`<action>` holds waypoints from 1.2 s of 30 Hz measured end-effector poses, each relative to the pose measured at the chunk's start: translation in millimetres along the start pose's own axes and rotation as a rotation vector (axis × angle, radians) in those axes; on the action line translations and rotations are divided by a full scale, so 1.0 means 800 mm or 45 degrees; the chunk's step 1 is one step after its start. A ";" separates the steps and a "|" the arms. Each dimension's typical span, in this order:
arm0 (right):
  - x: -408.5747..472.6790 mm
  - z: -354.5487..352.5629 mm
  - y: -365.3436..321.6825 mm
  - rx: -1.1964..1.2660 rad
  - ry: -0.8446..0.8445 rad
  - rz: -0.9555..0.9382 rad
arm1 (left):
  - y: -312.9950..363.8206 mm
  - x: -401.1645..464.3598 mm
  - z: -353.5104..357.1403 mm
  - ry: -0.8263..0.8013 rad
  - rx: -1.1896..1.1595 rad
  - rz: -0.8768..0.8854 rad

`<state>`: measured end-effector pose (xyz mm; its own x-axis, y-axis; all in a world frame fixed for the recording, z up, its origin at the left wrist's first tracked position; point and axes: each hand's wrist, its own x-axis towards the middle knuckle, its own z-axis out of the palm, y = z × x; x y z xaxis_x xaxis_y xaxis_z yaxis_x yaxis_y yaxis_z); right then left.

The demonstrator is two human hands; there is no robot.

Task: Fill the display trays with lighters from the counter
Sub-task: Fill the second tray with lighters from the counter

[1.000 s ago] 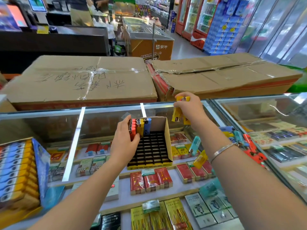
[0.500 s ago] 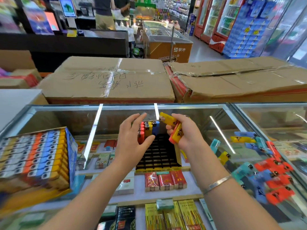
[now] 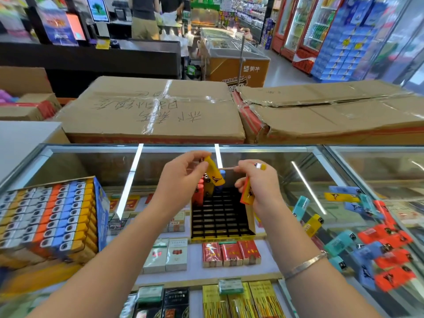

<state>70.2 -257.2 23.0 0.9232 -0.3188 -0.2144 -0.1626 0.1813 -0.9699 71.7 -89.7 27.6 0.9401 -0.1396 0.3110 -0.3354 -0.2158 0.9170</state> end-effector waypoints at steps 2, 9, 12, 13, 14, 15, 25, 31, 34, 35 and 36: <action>0.008 -0.009 0.000 -0.173 0.119 -0.108 | -0.005 0.007 -0.007 -0.110 0.173 0.018; 0.026 -0.020 0.021 -0.661 0.163 -0.190 | -0.027 0.011 -0.001 -0.246 0.703 0.200; 0.028 -0.022 0.026 -0.734 0.152 -0.227 | -0.029 0.007 0.001 -0.191 0.769 0.253; 0.028 -0.022 0.026 -0.755 0.154 -0.240 | -0.028 0.007 0.002 -0.179 0.781 0.273; 0.029 -0.022 0.026 -0.773 0.157 -0.251 | -0.026 0.006 0.003 -0.177 0.798 0.293; 0.029 -0.021 0.026 -0.786 0.159 -0.261 | -0.024 0.006 0.004 -0.182 0.818 0.307; 0.029 -0.021 0.030 -0.801 0.165 -0.288 | -0.021 0.000 0.011 -0.171 1.088 0.459; 0.019 -0.022 0.024 -0.721 0.186 -0.302 | -0.035 -0.011 0.007 -0.160 0.959 0.387; 0.010 -0.026 0.018 -0.440 0.211 -0.267 | -0.039 -0.014 0.003 -0.173 0.937 0.366; 0.006 -0.028 0.015 -0.273 0.188 -0.197 | -0.039 -0.015 0.003 -0.179 0.934 0.358; 0.002 -0.030 0.011 -0.074 0.141 -0.104 | -0.039 -0.016 0.003 -0.182 0.929 0.344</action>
<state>61.9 -278.8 11.4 0.8909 -0.4313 -0.1427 -0.1113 0.0973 -0.9890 70.1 -83.2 -5.4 0.8199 -0.3899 0.4193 -0.5530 -0.7289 0.4035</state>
